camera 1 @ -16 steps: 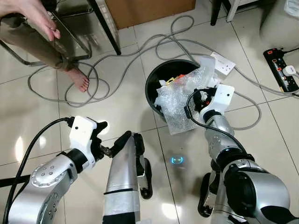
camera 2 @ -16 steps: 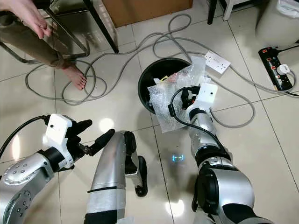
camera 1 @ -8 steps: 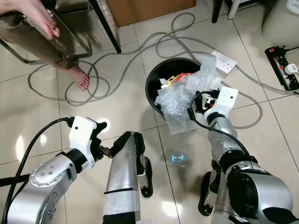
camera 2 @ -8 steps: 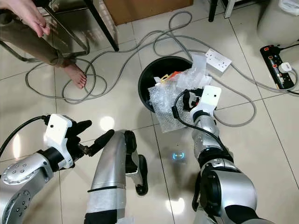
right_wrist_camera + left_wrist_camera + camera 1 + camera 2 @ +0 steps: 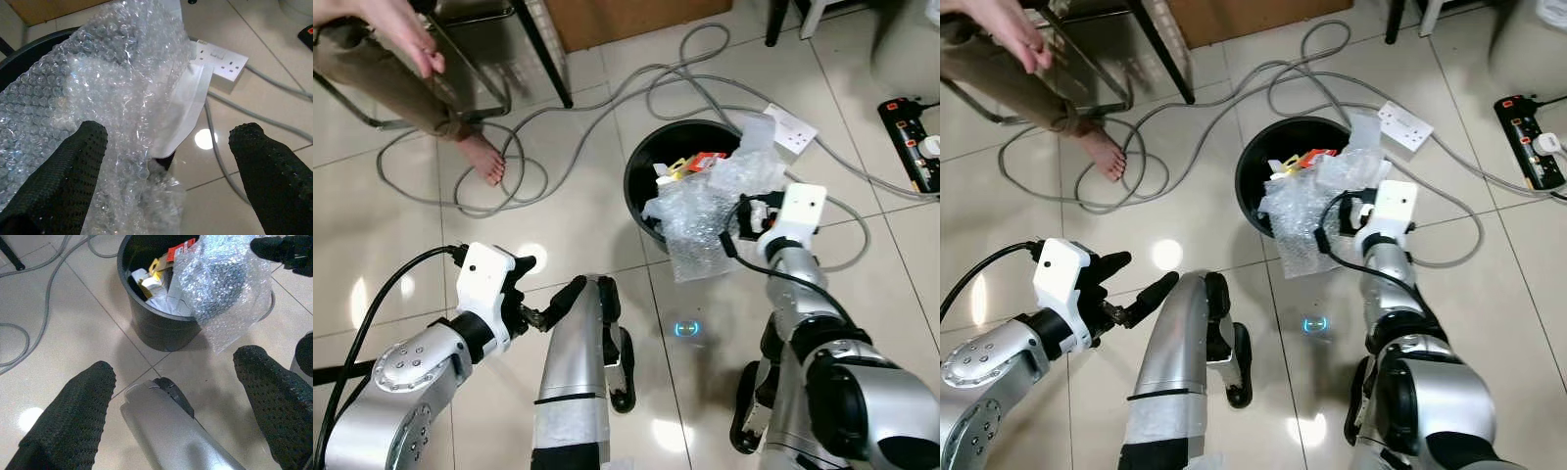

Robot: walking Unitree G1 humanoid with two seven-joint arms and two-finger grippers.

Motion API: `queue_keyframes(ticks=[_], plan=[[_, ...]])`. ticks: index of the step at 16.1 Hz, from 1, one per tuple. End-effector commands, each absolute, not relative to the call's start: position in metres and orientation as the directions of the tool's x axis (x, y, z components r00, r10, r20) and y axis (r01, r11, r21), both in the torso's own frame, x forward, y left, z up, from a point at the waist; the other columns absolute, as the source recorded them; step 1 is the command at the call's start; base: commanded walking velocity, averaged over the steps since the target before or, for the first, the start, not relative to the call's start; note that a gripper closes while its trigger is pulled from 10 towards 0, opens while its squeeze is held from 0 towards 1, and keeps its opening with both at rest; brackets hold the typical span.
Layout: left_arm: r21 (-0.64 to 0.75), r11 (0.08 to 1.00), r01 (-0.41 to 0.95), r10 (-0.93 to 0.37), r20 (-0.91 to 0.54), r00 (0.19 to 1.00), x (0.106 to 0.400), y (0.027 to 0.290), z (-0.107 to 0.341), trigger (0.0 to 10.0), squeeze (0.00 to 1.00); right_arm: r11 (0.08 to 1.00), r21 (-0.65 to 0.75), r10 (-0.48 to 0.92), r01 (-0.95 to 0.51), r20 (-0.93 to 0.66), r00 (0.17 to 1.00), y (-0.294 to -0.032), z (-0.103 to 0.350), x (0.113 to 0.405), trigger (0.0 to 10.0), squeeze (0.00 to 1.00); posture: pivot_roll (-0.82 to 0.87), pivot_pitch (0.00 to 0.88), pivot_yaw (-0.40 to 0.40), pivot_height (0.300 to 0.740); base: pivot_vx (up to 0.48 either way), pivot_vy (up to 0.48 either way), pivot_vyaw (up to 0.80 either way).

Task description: Picking trash to rubbish bin

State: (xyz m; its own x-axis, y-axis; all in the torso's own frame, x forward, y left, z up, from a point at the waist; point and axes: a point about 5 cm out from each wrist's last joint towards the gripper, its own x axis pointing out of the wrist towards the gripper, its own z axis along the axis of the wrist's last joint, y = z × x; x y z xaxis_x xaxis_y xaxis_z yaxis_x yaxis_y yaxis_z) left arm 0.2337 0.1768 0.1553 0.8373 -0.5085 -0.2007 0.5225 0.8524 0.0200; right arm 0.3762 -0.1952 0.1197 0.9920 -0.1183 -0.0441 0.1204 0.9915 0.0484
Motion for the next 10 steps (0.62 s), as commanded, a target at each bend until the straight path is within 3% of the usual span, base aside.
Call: queue_keyframes(ticks=[1, 5, 10], plan=[[0.022, 0.862, 0.507, -0.489, -0.227, 0.842, 0.228, 0.184, 0.153, 10.0, 0.00, 0.991, 0.025, -0.126, 0.129, -0.116, 0.985, -0.197, 0.100, 0.367, 10.0, 0.00, 0.30, 0.521, 0.225, 0.540, 0.000, 0.000, 0.00], [0.025, 0.860, 0.510, -0.491, -0.231, 0.840, 0.228, 0.184, 0.154, 10.0, 0.00, 0.977, -0.099, -0.195, 0.188, -0.062, 0.979, -0.223, 0.116, 0.370, 10.0, 0.00, 0.30, 0.521, 0.231, 0.540, 0.000, 0.000, 0.00], [0.027, 0.858, 0.513, -0.493, -0.241, 0.836, 0.226, 0.185, 0.153, 10.0, 0.00, 0.962, -0.151, -0.237, 0.230, -0.034, 0.971, -0.237, 0.122, 0.368, 10.0, 0.00, 0.30, 0.525, 0.236, 0.540, 0.000, 0.000, 0.00]])
